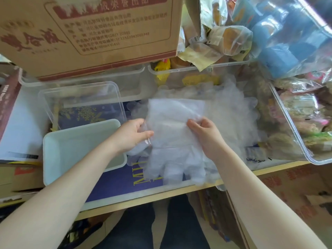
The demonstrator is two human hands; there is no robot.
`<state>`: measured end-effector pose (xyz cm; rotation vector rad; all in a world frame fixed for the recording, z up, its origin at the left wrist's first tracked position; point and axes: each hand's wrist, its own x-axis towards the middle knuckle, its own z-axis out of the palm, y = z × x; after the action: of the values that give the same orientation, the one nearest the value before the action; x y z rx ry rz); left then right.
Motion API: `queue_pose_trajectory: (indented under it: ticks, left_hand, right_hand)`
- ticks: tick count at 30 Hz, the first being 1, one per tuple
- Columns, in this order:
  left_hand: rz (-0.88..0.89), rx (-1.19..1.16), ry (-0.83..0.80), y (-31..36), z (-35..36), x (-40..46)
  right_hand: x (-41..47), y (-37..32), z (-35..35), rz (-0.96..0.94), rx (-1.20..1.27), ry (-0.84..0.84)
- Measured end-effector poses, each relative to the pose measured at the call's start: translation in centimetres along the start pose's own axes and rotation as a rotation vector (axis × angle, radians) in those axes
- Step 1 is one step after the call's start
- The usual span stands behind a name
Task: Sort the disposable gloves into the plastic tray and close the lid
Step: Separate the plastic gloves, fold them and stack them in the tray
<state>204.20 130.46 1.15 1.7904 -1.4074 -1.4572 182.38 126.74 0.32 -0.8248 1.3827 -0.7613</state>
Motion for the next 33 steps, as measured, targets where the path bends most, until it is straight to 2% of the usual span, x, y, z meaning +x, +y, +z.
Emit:
queue_pose_trajectory:
  ticks: [3,6,8,12,14,18,23,28,30,33]
  left_hand:
    - [0.022,-0.159,-0.009,0.0,-0.1,-0.1]
    - [0.020,-0.299,0.049,0.9,-0.4,-0.1]
    - [0.026,-0.357,0.059,1.3,-0.6,-0.1]
    - [0.027,-0.363,0.022,1.6,-0.7,-0.2]
    - [0.050,-0.330,-0.011,1.5,-1.0,-0.3]
    - [0.116,-0.234,0.028,2.0,-1.7,-0.5]
    - [0.105,-0.506,0.001,2.3,-2.1,-0.5]
    - [0.051,-0.572,-0.161,2.4,-2.1,-1.1]
    - [0.076,-0.485,-0.134,2.5,-1.9,-1.2]
    - [0.145,-0.442,0.057,2.6,-2.1,-1.1]
  right_hand:
    - [0.2,-0.3,-0.9,-0.027,0.040,-0.151]
    - [0.0,-1.1,-2.2,0.014,-0.140,-0.313]
    - [-0.3,-1.4,-2.5,0.009,-0.262,-0.326]
    - [-0.3,-1.7,-2.3,-0.079,-0.340,-0.316]
    - [-0.2,-2.0,-2.5,-0.094,-0.292,-0.294]
    - [0.0,-2.2,-3.0,-0.065,-0.273,-0.302]
    - [0.2,-2.5,-3.3,-0.082,-0.230,-0.305]
    - [0.3,-2.3,-3.1,-0.090,0.010,-0.348]
    - [0.2,-2.3,-2.9,-0.083,0.063,-0.357]
    - [0.0,-2.2,-2.8,-0.062,0.116,-0.371]
